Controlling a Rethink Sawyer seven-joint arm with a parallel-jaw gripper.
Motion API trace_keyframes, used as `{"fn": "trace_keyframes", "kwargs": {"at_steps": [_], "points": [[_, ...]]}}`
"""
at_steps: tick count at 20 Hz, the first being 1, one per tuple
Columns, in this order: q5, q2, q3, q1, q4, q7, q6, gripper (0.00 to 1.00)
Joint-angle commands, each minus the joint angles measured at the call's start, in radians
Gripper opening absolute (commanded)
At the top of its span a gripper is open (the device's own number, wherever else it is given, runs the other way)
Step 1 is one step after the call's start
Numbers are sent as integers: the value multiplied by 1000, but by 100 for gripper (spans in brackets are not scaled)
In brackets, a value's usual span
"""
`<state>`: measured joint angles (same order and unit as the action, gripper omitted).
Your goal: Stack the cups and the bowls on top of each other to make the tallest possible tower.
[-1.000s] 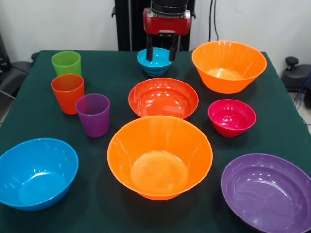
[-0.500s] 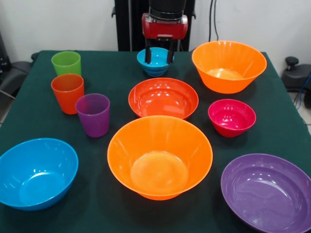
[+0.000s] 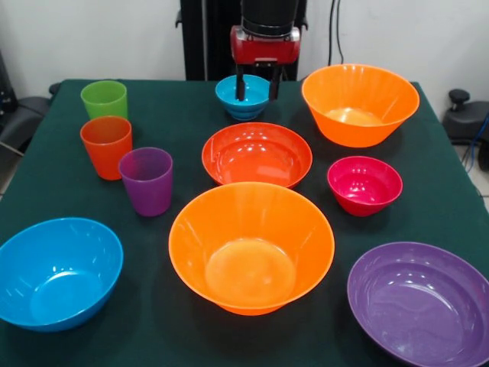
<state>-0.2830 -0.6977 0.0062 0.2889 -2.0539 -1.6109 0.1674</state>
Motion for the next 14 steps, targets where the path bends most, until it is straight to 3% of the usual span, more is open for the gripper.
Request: {"fn": "trace_keyframes", "kwargs": {"at_steps": [1, 14], "points": [[22, 21, 66, -29, -72, -163, 10, 100], [38, 62, 34, -99, -84, -221, -57, 100]]}}
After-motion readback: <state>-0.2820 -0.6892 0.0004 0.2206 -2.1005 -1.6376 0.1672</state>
